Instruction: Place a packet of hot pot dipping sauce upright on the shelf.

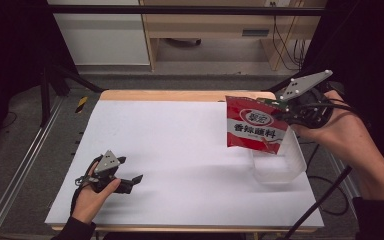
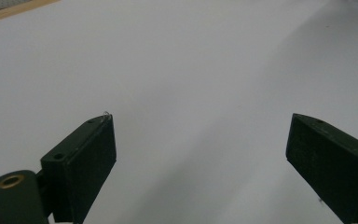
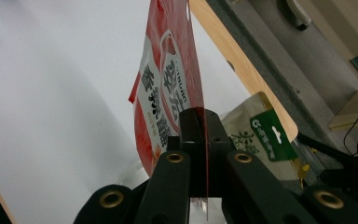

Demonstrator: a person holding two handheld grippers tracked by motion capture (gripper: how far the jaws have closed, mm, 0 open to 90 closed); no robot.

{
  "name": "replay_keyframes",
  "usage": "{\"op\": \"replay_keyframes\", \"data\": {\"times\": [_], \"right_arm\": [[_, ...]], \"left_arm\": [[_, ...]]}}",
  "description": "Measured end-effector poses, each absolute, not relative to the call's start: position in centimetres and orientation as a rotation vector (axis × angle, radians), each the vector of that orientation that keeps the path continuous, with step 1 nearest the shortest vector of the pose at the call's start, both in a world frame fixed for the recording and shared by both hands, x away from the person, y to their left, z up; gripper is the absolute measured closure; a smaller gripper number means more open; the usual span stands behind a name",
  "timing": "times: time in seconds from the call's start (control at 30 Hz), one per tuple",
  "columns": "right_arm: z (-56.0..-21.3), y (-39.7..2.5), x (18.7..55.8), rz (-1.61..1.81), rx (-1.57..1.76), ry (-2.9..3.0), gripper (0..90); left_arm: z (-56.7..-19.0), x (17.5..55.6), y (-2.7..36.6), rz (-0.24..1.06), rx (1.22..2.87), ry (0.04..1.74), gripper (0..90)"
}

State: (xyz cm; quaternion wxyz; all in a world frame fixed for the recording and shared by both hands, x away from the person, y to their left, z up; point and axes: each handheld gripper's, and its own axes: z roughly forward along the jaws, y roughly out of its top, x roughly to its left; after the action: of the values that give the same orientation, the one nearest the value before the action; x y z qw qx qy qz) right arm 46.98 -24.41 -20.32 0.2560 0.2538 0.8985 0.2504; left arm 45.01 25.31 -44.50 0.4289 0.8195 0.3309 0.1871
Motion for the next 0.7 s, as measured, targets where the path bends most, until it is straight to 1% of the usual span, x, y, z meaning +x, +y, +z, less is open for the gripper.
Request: {"op": "replay_keyframes", "data": {"times": [0.7], "right_arm": [[-21.9,-28.8,46.4,0.571,0.798,2.475,90.0]], "left_arm": [[-44.4,44.9,25.1,0.464,2.051,0.814,8.3]]}}
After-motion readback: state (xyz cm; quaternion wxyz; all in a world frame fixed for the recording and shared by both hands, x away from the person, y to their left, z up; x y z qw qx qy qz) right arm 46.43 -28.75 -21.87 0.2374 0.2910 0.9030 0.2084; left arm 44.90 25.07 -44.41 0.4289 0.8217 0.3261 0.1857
